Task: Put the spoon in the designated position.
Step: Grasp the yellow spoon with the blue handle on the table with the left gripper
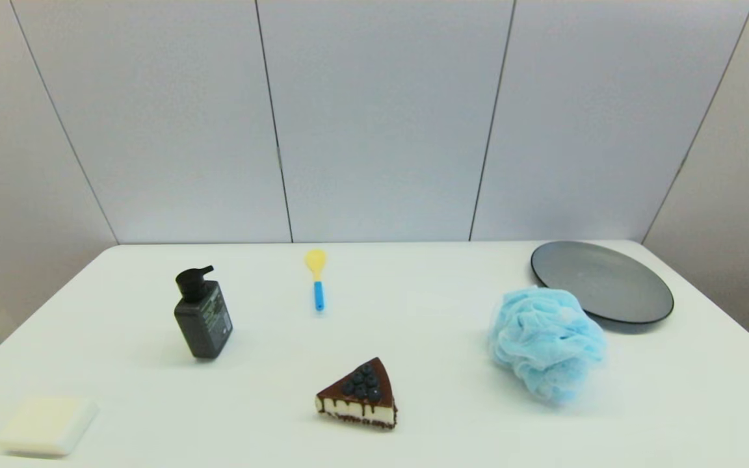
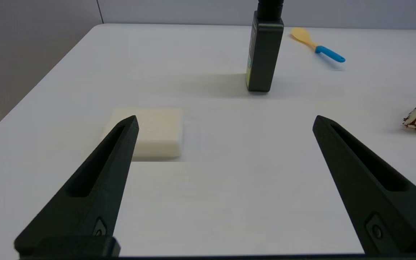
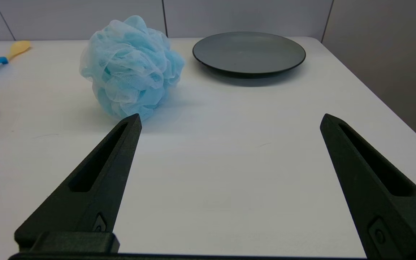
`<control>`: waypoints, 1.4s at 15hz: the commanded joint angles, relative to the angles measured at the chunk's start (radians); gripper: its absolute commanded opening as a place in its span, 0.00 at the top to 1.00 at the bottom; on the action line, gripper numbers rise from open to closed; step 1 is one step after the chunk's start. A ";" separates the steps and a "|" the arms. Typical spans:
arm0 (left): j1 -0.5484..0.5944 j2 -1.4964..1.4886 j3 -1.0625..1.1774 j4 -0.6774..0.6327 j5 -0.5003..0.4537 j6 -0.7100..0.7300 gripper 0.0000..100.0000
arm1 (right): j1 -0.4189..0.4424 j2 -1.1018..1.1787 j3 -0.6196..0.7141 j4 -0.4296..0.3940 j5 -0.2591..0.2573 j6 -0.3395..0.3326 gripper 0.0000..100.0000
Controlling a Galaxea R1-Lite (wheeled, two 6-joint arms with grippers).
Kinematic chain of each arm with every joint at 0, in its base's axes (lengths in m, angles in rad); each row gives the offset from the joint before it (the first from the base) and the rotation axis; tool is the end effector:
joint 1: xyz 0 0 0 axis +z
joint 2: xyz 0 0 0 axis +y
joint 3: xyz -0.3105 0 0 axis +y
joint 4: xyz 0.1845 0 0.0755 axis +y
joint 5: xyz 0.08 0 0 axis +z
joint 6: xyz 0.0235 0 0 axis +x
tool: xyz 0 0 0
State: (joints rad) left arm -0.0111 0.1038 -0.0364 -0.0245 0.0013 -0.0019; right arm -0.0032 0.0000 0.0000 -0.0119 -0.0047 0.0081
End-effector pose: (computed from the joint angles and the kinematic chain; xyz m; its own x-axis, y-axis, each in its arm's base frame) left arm -0.0163 0.0002 0.0906 0.9990 -0.0098 -0.0429 0.0097 1.0000 -0.0018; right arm -0.0225 0.0000 0.0767 0.9999 -0.0079 0.0119 0.0078 0.9999 0.0082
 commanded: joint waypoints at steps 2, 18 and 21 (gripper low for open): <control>-0.020 0.591 -0.307 -0.167 -0.098 0.034 0.00 | 0.000 0.000 0.002 0.000 0.000 0.001 0.00; -0.472 1.479 -1.119 -0.176 -0.204 0.103 0.00 | 0.000 0.000 0.002 0.000 0.000 0.001 0.00; -0.530 1.594 -1.157 -0.190 -0.084 0.034 0.00 | 0.000 0.000 0.002 0.000 0.000 -0.002 0.00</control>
State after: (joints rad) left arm -0.4902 1.5581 -1.1477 -0.2019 -0.1602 0.0717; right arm -0.0032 0.0000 0.0000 -0.0119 -0.0047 0.0089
